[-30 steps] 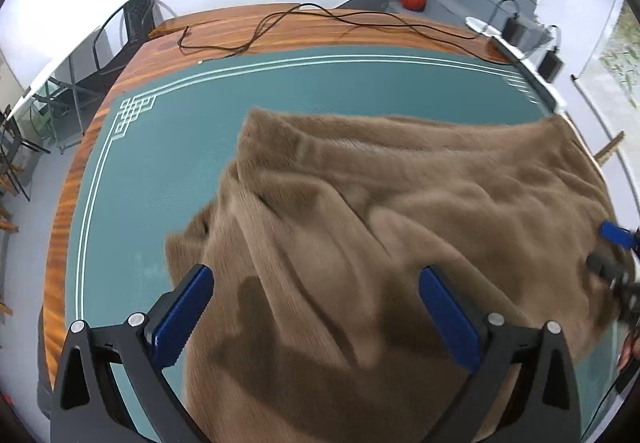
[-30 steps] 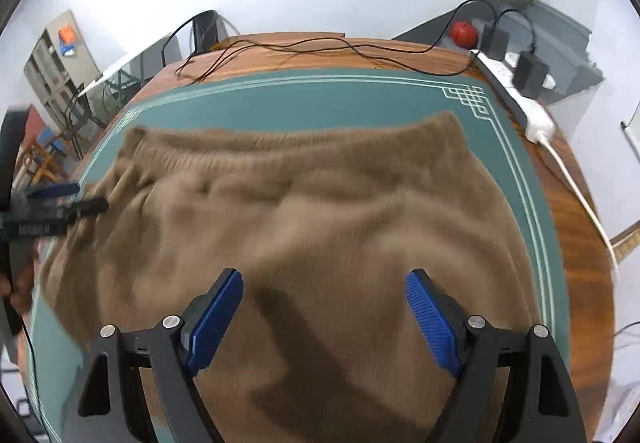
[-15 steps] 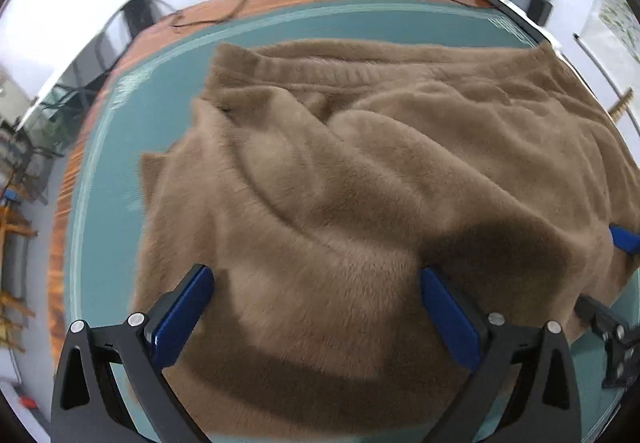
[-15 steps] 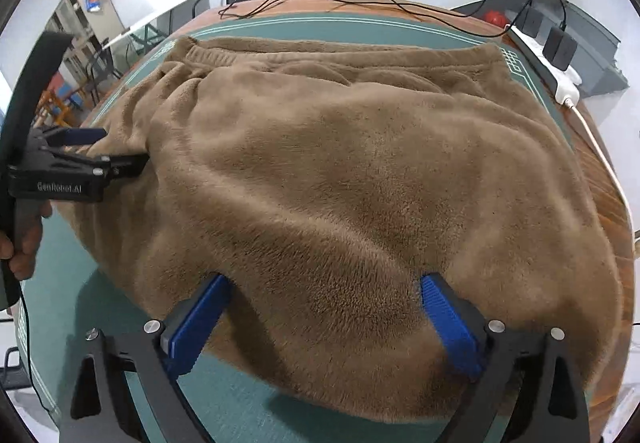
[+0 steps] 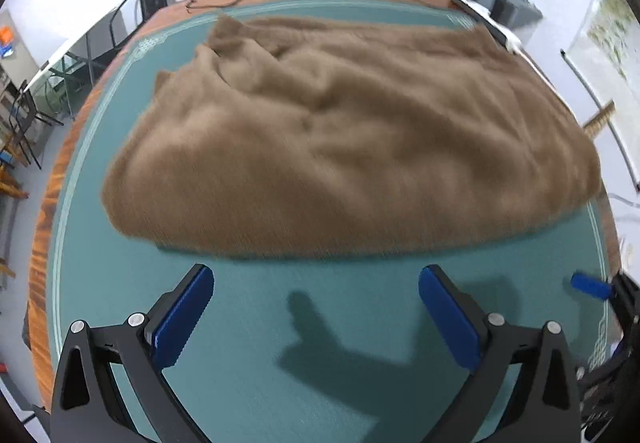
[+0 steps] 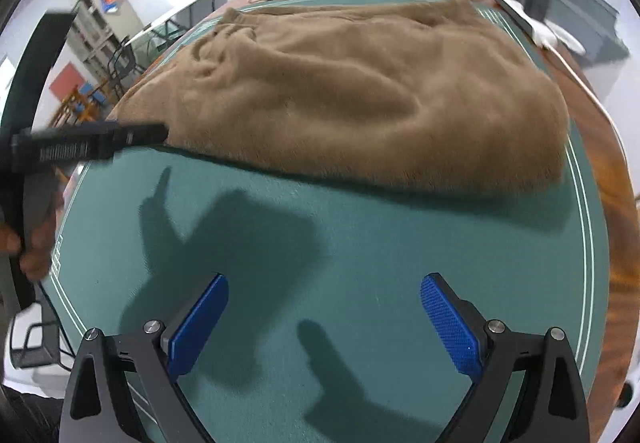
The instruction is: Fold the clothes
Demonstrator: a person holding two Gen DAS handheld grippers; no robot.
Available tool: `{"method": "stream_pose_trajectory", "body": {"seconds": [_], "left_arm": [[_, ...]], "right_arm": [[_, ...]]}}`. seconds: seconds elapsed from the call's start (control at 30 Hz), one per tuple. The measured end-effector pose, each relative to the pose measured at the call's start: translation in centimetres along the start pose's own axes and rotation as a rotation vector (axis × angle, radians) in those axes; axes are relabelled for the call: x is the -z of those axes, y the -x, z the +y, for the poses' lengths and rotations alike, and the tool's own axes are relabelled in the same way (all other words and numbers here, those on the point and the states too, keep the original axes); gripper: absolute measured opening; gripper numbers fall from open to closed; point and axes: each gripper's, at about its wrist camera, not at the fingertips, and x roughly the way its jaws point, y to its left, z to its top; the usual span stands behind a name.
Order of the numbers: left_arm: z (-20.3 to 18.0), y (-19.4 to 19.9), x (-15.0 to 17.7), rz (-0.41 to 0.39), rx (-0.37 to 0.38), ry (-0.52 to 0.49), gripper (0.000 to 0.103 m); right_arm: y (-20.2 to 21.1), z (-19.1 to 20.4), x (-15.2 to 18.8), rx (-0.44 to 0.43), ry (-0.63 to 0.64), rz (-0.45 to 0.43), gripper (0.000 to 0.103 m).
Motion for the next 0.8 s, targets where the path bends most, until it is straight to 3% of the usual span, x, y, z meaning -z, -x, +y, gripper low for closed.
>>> {"method": "stream_pose_trajectory", "body": {"seconds": [0.4,0.6,0.8], "left_arm": [[1.9,-2.6,3.7,0.078,-0.035,0.133,0.103],[2.5,-3.5,4.6,0.088,-0.048,0.159,0.103],[2.4,-3.6,4.5,0.070,-0.036,0.134,0.103]], "right_arm": [[-1.0,-1.1,3.2,0.050,0.024,0.027,0.100],[-1.7,0.5,4.4,0.146,0.138,0.007,0.102],[-1.6,0.5,5.3,0.160,0.101,-0.048,0.103]]}}
